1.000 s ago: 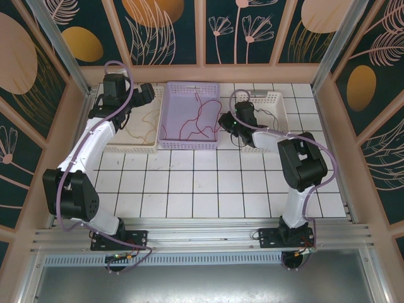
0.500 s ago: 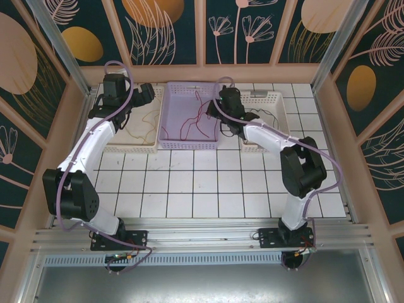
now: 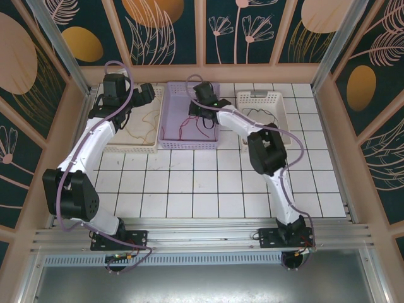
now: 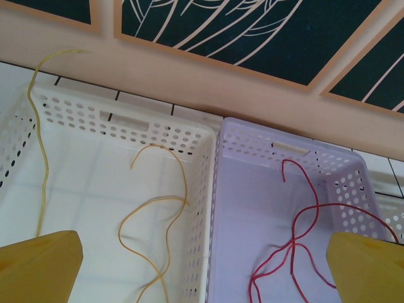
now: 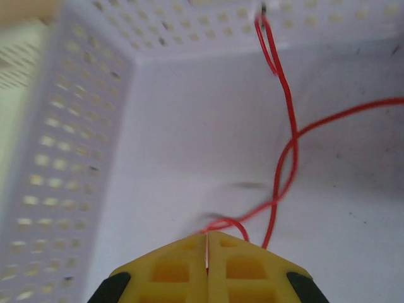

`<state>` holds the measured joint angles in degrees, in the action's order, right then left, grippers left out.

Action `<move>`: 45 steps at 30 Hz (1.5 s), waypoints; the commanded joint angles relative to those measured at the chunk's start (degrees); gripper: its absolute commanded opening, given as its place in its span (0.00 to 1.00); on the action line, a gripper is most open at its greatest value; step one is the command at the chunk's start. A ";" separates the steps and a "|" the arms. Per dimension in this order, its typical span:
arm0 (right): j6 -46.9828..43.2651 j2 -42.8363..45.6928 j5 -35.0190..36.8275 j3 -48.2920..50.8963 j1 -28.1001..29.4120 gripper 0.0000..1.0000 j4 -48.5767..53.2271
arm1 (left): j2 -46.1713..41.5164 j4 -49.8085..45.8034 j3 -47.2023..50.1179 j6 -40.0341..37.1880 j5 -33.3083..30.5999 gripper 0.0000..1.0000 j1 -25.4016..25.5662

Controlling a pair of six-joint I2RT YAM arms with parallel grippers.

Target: Untangle the cables

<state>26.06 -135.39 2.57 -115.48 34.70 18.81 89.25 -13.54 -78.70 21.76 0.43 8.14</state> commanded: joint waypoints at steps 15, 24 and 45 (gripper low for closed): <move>-11.12 1.74 6.59 -16.65 0.58 0.64 19.15 | -0.09 -0.17 -1.11 0.27 1.44 0.98 -0.41; -9.02 13.65 3.77 5.31 -8.22 0.62 11.19 | -0.13 -0.17 -1.26 0.32 1.73 0.98 -0.45; -5.87 6.36 -5.47 6.36 -9.45 0.48 6.45 | 0.14 -0.17 -1.31 0.21 1.73 0.98 -0.41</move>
<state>19.00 -128.70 -1.65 -108.36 25.47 26.74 89.25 -13.56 -78.70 21.76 1.50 8.14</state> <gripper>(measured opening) 0.486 0.985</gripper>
